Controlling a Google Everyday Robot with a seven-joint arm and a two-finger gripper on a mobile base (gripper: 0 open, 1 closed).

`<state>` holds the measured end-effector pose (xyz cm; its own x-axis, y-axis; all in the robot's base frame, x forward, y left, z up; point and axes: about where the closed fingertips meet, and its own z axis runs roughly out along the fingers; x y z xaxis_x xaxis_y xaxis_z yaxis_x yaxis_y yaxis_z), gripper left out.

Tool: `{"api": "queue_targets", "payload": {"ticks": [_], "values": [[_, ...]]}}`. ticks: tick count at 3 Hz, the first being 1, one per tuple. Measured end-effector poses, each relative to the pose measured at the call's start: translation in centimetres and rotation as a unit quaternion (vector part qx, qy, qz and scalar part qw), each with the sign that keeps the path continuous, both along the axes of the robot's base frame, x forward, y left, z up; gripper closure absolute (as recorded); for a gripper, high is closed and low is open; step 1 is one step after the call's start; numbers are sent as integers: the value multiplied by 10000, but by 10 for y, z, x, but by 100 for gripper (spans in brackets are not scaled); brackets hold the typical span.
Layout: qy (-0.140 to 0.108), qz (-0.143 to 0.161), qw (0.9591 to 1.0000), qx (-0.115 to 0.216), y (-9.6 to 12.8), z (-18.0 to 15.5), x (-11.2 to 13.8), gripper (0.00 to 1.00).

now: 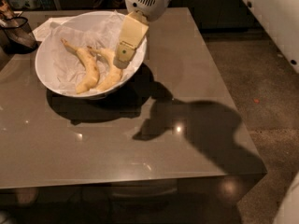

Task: Pick banana from white bowl

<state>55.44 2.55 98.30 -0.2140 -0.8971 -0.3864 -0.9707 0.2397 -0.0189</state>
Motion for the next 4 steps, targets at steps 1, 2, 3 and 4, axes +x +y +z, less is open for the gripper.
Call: {"api": "queue_targets", "payload": {"ticks": [1, 2, 3, 4], "values": [[301, -127, 9987, 387, 21, -8, 0, 0], [596, -224, 9964, 561, 43, -12, -2, 2], [801, -240, 9948, 576, 61, -15, 2, 11], [952, -316, 9935, 535, 72, -21, 9, 15]]}}
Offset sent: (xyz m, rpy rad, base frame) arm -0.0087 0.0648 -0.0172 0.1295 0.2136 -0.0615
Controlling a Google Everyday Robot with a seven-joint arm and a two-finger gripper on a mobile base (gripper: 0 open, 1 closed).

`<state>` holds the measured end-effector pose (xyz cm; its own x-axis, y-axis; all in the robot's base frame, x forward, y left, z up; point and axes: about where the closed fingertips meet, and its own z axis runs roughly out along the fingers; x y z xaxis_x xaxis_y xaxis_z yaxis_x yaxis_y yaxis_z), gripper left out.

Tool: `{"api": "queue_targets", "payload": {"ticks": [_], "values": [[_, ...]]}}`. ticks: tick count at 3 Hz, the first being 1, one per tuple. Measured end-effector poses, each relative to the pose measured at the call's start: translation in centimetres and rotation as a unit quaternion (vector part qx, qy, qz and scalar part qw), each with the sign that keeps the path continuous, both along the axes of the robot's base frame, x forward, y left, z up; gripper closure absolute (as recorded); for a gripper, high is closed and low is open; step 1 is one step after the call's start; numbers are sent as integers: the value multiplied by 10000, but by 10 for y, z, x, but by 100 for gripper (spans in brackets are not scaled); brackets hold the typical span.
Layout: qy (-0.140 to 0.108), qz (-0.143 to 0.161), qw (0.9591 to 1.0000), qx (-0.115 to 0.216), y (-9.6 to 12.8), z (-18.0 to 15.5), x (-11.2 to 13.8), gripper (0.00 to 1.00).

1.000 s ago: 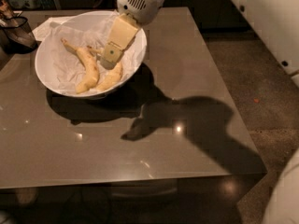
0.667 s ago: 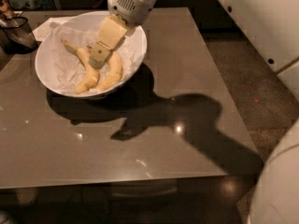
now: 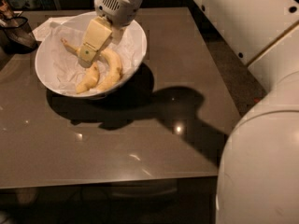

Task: Pick banana from white bowl

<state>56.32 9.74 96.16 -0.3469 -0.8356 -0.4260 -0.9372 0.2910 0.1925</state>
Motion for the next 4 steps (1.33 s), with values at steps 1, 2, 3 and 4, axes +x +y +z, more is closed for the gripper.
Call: {"api": "queue_targets", "payload": {"ticks": [1, 2, 3, 4], "values": [[141, -272, 9995, -88, -1, -11, 12, 14], [332, -548, 9978, -184, -5, -26, 23, 19], [436, -803, 9954, -282, -10, -35, 32, 19], [438, -911, 9940, -414, -8, -39, 38, 20]]}}
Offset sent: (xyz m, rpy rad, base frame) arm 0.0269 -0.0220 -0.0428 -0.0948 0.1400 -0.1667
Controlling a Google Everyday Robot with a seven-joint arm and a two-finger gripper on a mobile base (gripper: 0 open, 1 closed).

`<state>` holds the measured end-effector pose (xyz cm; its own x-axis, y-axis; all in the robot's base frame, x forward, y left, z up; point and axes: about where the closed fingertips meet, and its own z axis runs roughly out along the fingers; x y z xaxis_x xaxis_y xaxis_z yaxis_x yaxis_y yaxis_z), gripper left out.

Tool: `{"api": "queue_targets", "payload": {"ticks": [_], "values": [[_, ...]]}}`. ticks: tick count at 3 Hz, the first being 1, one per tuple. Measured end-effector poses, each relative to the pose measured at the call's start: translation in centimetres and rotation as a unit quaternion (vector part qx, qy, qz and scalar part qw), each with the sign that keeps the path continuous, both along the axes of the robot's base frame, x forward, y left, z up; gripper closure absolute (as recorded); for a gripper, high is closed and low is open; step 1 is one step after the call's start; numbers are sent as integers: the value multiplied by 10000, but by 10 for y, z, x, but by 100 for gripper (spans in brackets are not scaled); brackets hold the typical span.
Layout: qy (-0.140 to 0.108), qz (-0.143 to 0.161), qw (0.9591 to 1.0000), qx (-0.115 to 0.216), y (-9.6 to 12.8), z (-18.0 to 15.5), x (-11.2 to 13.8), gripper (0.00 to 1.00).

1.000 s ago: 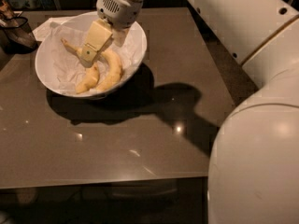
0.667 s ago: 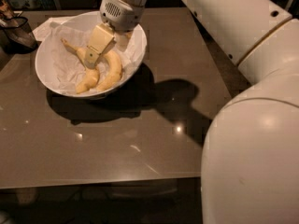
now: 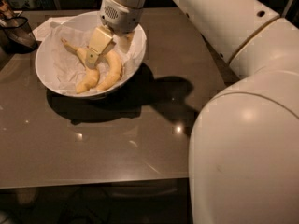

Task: Pick banana from white bowl

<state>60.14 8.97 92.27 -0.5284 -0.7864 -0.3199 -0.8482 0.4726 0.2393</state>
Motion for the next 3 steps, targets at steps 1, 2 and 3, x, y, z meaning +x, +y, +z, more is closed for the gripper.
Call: {"api": "queue_targets", "payload": {"ticks": [1, 2, 3], "values": [[-58, -49, 9999, -148, 4, 0, 5, 21], [-123, -112, 9992, -368, 10, -3, 9, 24], [-144, -180, 9983, -540, 13, -7, 13, 29]]}}
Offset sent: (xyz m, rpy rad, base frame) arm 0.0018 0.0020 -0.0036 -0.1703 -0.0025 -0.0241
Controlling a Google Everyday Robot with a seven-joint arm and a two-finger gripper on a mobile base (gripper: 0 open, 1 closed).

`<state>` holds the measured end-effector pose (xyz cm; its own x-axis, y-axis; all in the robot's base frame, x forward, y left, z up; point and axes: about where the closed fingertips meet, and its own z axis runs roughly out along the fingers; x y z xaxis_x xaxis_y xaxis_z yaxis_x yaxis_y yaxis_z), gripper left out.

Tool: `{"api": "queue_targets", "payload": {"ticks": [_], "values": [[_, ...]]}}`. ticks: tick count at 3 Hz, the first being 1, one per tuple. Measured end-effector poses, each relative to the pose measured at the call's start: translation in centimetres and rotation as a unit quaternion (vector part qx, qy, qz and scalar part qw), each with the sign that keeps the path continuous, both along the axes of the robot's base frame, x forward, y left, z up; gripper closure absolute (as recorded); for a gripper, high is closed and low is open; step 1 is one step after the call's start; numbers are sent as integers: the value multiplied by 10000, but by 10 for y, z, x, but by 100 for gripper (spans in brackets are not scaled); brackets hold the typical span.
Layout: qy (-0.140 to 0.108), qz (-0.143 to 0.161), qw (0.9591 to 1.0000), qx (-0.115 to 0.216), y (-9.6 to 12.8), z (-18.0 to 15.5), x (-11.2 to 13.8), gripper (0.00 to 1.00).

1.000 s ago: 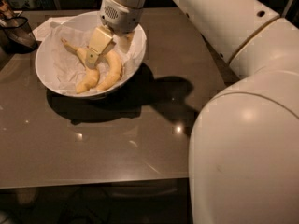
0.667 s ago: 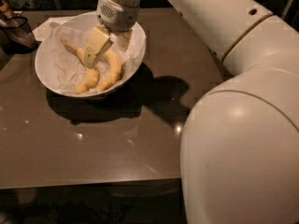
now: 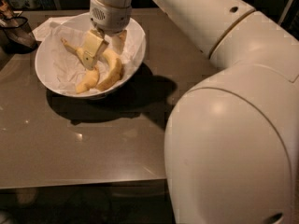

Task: Pick banana from white bowl

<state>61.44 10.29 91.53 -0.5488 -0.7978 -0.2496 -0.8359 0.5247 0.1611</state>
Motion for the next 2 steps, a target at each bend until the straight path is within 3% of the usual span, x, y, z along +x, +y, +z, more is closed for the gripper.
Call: {"api": "queue_targets", "payload": {"ticks": [2], "values": [[121, -310, 9993, -165, -8, -15, 11, 31]]}}
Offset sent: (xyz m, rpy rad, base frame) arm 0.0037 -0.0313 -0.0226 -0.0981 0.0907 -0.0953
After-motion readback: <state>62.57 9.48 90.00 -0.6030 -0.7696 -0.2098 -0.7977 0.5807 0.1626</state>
